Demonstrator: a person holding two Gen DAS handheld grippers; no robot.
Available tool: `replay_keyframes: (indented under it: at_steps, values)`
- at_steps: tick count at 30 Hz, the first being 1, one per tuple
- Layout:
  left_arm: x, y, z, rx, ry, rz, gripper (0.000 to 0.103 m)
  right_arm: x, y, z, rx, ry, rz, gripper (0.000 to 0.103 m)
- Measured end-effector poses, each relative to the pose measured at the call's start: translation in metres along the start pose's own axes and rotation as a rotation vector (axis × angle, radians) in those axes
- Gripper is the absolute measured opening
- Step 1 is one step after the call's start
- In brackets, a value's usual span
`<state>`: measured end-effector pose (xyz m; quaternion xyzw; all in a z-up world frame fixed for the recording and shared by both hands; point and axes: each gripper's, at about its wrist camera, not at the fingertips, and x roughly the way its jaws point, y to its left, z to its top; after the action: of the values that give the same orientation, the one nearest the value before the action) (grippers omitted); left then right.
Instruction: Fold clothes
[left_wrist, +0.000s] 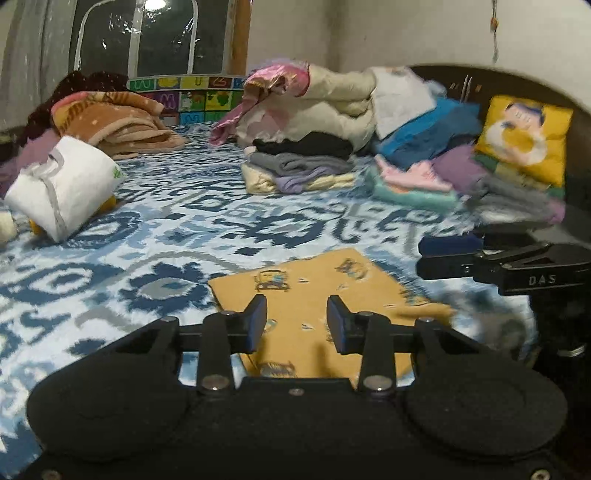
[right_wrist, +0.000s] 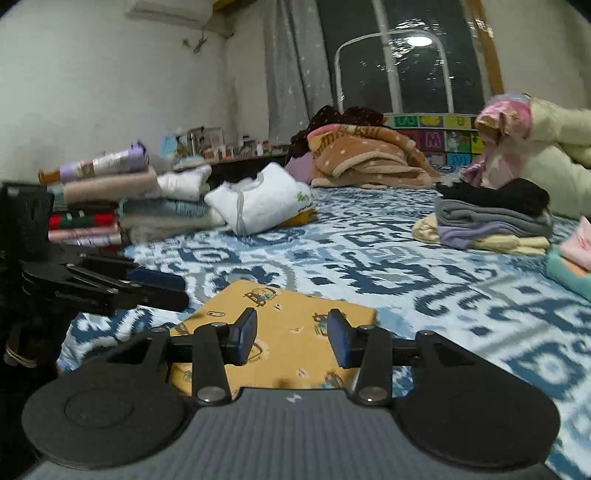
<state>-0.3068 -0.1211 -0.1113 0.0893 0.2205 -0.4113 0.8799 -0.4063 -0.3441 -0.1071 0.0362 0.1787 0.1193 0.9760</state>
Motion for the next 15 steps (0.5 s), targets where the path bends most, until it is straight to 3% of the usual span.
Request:
replay_keyframes:
  at_steps: [5, 9, 11, 13, 15]
  values:
    - [0.024, 0.018, 0.015, -0.032, 0.005, 0.024, 0.035, 0.035, -0.014, 0.014, 0.008, 0.037, -0.013, 0.042]
    - [0.048, 0.027, 0.021, -0.053, 0.01, 0.011, 0.035, 0.064, -0.02, 0.025, -0.097, 0.062, -0.007, 0.042]
    - [0.063, 0.03, 0.016, -0.052, 0.05, 0.0, 0.035, 0.078, -0.026, 0.024, -0.105, 0.068, 0.009, 0.041]
    - [0.08, 0.029, 0.007, -0.008, 0.127, 0.008, 0.036, 0.097, -0.029, 0.009, -0.121, 0.17, 0.019, 0.041]
    - [0.083, 0.03, 0.003, 0.013, 0.122, 0.001, 0.036, 0.109, -0.027, -0.002, -0.155, 0.224, 0.026, 0.044]
